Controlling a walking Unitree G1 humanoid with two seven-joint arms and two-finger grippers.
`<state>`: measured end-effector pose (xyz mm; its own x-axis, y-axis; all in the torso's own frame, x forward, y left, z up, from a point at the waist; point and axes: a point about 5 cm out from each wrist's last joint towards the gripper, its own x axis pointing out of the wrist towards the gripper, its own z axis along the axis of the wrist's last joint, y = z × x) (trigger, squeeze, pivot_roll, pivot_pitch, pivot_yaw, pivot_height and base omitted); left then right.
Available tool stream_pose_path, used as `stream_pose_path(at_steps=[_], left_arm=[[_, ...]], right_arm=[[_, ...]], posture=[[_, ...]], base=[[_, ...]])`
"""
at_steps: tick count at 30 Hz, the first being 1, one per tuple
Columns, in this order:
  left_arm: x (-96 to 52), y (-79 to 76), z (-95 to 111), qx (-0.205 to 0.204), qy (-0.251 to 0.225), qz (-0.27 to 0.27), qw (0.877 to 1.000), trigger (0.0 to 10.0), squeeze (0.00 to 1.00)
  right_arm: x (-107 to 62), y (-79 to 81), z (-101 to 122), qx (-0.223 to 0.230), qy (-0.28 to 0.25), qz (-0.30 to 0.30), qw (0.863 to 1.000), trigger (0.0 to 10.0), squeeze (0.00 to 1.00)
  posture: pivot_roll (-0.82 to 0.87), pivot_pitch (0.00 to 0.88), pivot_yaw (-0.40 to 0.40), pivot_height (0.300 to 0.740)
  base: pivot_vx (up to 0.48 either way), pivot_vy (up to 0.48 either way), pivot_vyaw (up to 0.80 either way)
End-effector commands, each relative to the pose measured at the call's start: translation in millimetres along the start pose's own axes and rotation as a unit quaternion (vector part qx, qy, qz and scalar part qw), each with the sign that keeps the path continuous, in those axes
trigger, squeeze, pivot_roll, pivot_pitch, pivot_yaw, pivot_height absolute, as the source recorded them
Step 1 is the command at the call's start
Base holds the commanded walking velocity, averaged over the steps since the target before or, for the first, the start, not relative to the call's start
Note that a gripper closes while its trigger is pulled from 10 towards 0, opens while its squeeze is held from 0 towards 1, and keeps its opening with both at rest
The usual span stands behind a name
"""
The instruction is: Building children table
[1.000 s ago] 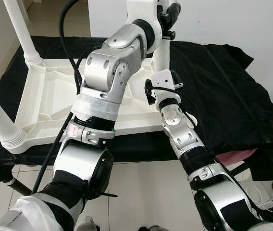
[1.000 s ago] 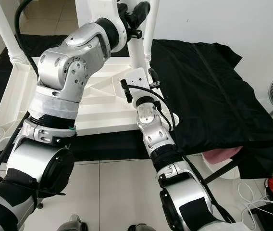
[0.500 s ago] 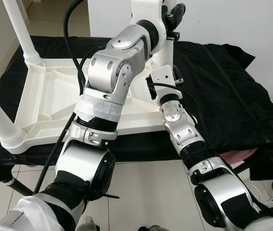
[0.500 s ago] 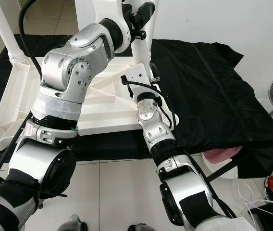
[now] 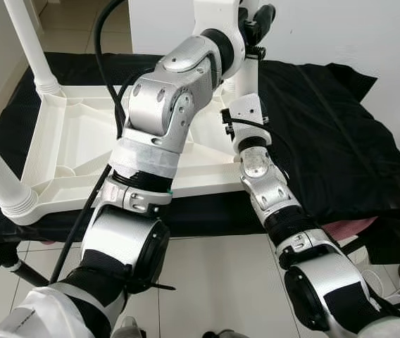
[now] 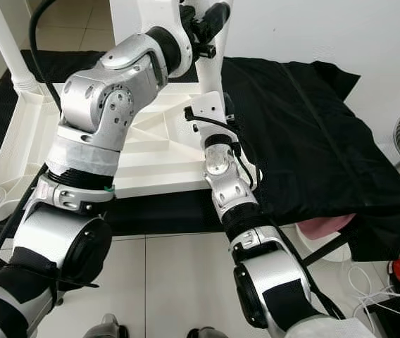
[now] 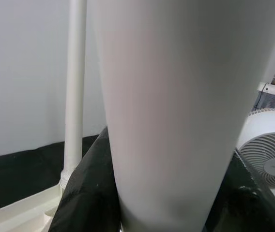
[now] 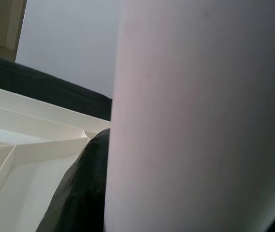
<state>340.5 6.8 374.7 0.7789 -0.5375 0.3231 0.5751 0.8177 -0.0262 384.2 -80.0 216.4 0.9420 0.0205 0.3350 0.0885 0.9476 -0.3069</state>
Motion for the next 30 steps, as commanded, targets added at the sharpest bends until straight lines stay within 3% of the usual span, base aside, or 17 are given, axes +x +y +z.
stream_pose_path(at_steps=[1, 2, 3, 8, 9, 17, 21, 30], left_arm=[[1.8, -1.3, 8, 0.022, -0.018, 0.014, 1.000, 10.0, 0.00], [1.5, -0.9, 8, 0.014, -0.020, 0.013, 1.000, 10.0, 0.31], [1.1, -1.0, 7, 0.004, -0.021, 0.009, 1.000, 10.0, 1.00], [0.6, -0.9, 7, -0.006, -0.023, 0.007, 1.000, 10.0, 1.00], [-1.0, -2.6, 10, -0.003, -0.037, -0.005, 0.999, 10.0, 0.00], [-9.5, -1.5, 13, -0.026, -0.066, -0.044, 0.996, 10.0, 0.00], [-21.8, 6.2, 4, -0.042, -0.062, -0.070, 0.995, 10.0, 0.00], [-42.9, 7.2, -14, -0.051, -0.047, -0.103, 0.992, 10.0, 0.00]], right_arm=[[-1.3, -4.7, -1, 0.006, -0.007, -0.015, 1.000, 9.1, 0.00], [-1.4, -5.6, -1, 0.008, -0.007, -0.018, 1.000, 10.0, 0.00], [-1.3, -6.2, -1, 0.010, -0.006, -0.020, 1.000, 10.0, 0.00], [-0.7, -7.8, -2, 0.021, -0.001, -0.026, 0.999, 10.0, 0.00], [0.4, -10.9, -4, 0.032, 0.010, -0.032, 0.999, 10.0, 0.00], [2.2, -16.3, -3, 0.039, 0.012, -0.041, 0.998, 10.0, 0.00], [2.2, -20.1, -5, 0.053, 0.021, -0.044, 0.997, 10.0, 0.00], [0.0, -24.0, -16, 0.096, 0.056, -0.042, 0.993, 10.0, 0.00]], posture=[[0.06, 0.033, -0.079, 0.740], [0.06, 0.033, -0.080, 0.740], [0.06, 0.033, -0.080, 0.740], [0.06, 0.033, -0.080, 0.740], [0.06, 0.027, -0.081, 0.740], [0.06, 0.025, -0.077, 0.740], [0.05, 0.017, -0.072, 0.740], [0.06, 0.012, -0.076, 0.740]], base=[[0.000, 0.000, 0.00], [0.000, 0.000, 0.00], [0.000, 0.000, 0.00], [0.000, 0.000, 0.00], [0.000, 0.000, 0.00], [0.000, 0.000, 0.00], [0.000, 0.000, 0.00], [0.000, 0.000, 0.00]])
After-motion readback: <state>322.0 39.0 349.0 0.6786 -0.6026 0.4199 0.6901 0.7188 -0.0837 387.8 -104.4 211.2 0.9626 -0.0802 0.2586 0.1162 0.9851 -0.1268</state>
